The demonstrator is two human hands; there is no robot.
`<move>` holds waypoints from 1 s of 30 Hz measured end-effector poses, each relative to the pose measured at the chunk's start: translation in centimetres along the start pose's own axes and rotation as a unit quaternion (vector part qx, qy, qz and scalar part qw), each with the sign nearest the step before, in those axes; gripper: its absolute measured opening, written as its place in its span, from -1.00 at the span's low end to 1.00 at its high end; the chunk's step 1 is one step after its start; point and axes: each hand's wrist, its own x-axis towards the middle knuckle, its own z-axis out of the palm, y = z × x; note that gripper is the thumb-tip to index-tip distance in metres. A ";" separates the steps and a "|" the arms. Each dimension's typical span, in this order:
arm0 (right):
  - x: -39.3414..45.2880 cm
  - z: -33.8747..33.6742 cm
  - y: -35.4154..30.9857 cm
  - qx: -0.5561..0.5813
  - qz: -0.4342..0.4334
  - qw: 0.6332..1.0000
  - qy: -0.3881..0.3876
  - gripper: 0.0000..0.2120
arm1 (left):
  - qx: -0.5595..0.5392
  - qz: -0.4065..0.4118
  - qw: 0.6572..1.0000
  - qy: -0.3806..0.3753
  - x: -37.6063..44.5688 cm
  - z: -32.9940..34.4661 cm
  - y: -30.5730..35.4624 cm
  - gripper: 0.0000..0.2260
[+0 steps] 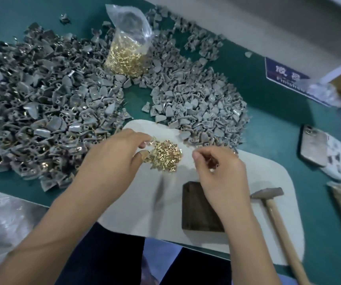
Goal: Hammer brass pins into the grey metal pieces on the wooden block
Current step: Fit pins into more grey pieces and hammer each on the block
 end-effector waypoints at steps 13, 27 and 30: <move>-0.5 0.3 0.5 0.018 0.039 0.999 0.009 -0.87 | 0.123 0.090 0.983 -0.106 5.5 0.4 1.2 -0.60; -0.6 0.2 0.4 0.005 0.049 0.999 -0.006 -0.82 | 0.050 0.011 0.985 -0.166 5.1 0.5 2.2 -0.92; -0.6 0.1 0.5 0.014 0.050 0.999 -0.003 -0.81 | 0.032 0.018 0.988 -0.151 4.9 0.4 2.1 -0.96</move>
